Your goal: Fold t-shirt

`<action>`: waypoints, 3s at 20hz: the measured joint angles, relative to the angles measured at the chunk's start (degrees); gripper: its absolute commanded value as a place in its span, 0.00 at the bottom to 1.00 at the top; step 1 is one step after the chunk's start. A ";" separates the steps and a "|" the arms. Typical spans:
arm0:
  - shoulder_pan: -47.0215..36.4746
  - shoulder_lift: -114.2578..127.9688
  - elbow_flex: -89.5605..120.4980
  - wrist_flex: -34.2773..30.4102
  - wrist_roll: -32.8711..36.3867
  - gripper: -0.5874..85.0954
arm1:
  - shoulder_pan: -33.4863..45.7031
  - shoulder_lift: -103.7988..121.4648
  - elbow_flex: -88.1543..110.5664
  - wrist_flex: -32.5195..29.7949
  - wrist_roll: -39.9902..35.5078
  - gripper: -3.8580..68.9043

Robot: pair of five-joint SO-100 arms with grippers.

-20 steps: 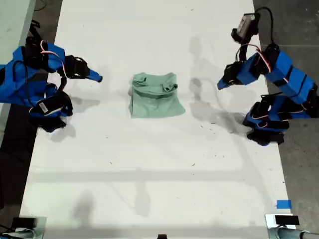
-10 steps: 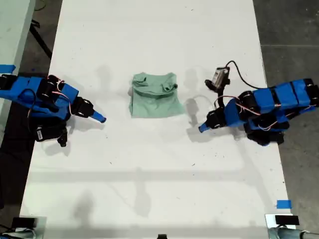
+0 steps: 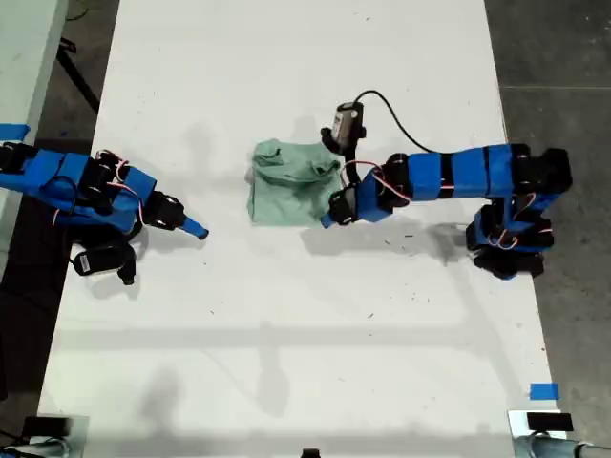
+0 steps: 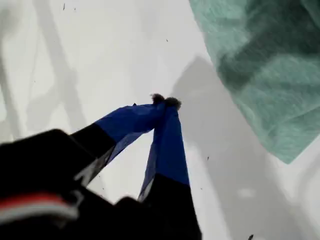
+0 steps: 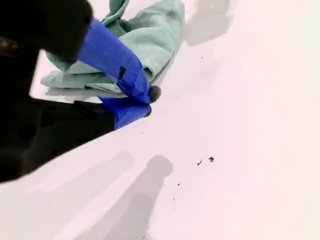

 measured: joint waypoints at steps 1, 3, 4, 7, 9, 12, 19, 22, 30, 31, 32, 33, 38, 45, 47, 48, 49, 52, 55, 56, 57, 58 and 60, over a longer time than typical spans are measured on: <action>-0.09 0.00 0.70 -0.79 0.00 0.01 | 0.97 -2.46 -3.25 0.62 -1.32 0.04; -0.09 0.00 2.29 -1.85 0.00 0.01 | 2.64 -7.38 -8.61 1.76 -3.43 0.04; -0.09 0.44 2.64 -2.11 0.00 0.01 | 3.34 -9.14 -10.02 1.85 -4.22 0.04; -0.09 0.79 2.81 -2.20 0.00 0.01 | 5.45 -13.71 -13.36 2.02 -6.59 0.04; -0.09 0.79 2.99 -2.20 0.00 0.01 | 6.94 -15.64 -14.85 2.02 -8.09 0.04; -0.09 1.14 3.25 -2.20 0.00 0.01 | 9.49 -17.67 -17.67 2.02 -10.72 0.04; -0.26 1.14 3.43 -2.20 0.00 0.01 | 22.94 -26.37 -29.88 1.93 -21.88 0.04; -0.97 2.11 3.78 -2.20 0.00 0.01 | 30.59 -26.54 -29.88 1.05 -23.55 0.04; -2.81 10.37 5.45 2.72 0.00 0.01 | 32.96 -3.25 -22.06 10.11 -21.71 0.04; -3.08 10.37 5.45 2.72 0.00 0.01 | 32.52 2.64 -17.23 12.48 -18.98 0.04; -3.43 10.37 5.45 2.81 0.00 0.01 | 31.82 9.49 -11.07 14.50 -15.91 0.04; -3.78 11.51 5.45 3.34 0.00 0.01 | 30.85 17.05 -3.69 15.64 -11.95 0.04; -5.54 22.15 5.54 13.10 -0.62 0.03 | 18.63 60.47 41.31 17.23 16.08 0.04; -6.06 25.49 5.54 24.35 -1.76 0.04 | 1.05 101.60 79.28 21.97 48.16 0.06; -4.13 25.49 5.54 24.35 -1.76 0.04 | 1.32 104.59 79.80 21.88 46.49 0.06; -3.16 25.49 5.54 24.35 -1.76 0.04 | 2.46 104.15 79.89 21.88 42.10 0.06; -2.46 25.49 5.54 24.35 -1.76 0.04 | 4.83 104.41 79.89 21.88 36.12 0.07; -2.20 25.49 5.54 24.35 -1.76 0.04 | 7.47 104.59 79.89 21.88 8.61 0.06; -1.67 25.49 5.54 24.35 -1.76 0.04 | 8.00 104.94 79.89 21.97 0.44 0.06; -1.67 25.49 5.54 24.35 -1.76 0.04 | 8.09 104.94 79.89 21.97 0.09 0.06; -1.76 25.49 5.54 24.35 -1.76 0.04 | 8.09 105.03 79.89 21.97 -0.18 0.06; -1.76 25.49 5.54 24.35 -1.76 0.04 | 8.09 105.03 79.89 21.97 -0.26 0.06; -1.76 25.49 5.54 24.35 -1.76 0.04 | 8.09 105.03 79.89 21.97 -0.44 0.06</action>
